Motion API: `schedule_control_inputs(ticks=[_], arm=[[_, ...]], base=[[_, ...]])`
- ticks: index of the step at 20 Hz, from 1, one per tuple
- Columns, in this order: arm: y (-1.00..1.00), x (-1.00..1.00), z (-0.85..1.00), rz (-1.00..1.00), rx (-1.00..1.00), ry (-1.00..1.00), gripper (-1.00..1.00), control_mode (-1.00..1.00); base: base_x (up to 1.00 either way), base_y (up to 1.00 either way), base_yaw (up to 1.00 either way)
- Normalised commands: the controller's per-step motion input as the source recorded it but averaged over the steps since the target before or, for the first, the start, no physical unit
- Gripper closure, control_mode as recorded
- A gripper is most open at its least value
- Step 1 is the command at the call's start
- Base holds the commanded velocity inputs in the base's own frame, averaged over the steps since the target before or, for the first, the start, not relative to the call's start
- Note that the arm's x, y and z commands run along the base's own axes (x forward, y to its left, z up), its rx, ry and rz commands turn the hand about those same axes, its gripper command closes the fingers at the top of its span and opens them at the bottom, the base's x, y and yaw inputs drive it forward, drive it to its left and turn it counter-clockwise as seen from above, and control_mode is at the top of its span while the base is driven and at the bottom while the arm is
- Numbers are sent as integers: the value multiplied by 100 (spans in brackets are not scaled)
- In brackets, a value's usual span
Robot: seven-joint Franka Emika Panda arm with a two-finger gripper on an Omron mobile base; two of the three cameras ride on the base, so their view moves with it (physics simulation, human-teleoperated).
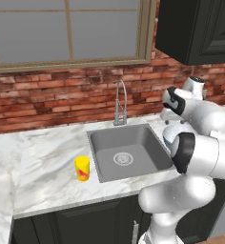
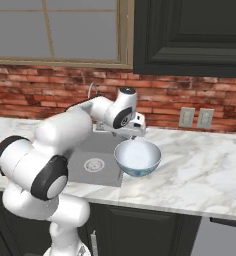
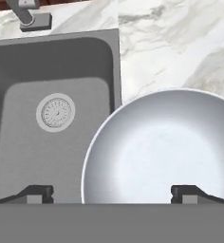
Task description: Pick the cup and bowl from the counter and place them on the counter next to the sink.
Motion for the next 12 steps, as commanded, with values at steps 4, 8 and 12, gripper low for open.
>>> schedule_control_inputs(ticks=[4,8,12], arm=[[12,-74,30,-14,0,0,-100,-100],[24,-76,49,-7,0,-4,-100,-100],[32,-71,51,-4,0,-4,-100,-100]], base=[[0,0,0],[0,0,0],[0,0,0]])
